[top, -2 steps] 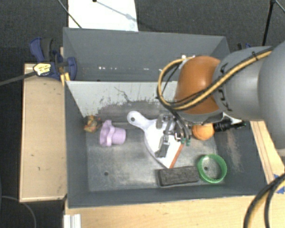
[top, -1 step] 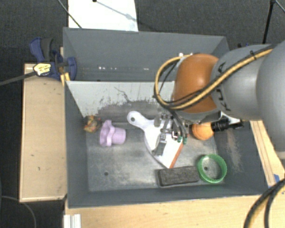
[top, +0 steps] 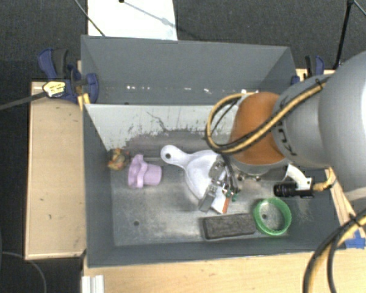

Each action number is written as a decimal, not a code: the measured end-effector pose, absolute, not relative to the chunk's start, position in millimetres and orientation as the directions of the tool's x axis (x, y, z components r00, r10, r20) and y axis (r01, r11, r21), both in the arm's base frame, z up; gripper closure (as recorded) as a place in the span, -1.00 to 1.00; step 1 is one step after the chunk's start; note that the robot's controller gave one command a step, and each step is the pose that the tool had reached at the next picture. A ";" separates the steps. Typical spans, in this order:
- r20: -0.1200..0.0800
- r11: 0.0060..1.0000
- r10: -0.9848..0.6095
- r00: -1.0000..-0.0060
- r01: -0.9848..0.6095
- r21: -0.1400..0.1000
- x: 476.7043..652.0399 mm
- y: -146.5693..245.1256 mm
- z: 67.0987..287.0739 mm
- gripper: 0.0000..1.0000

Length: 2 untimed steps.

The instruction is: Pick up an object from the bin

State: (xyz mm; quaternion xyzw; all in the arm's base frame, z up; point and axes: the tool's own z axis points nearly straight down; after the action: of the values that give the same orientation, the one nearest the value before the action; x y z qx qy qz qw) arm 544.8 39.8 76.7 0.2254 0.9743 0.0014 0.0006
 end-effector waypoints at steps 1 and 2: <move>0.000 0.927 0.376 -0.927 0.376 0.001 547.2 92.9 69.9 1.00; 0.000 0.927 0.376 -0.927 0.376 0.001 547.2 92.8 69.9 1.00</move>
Offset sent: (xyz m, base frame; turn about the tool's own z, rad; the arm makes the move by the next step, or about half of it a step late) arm 0.0000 0.0000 0.0000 0.0000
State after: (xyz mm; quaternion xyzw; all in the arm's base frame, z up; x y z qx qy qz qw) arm 547.2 92.8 69.9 0.1915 0.9815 0.0007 0.0000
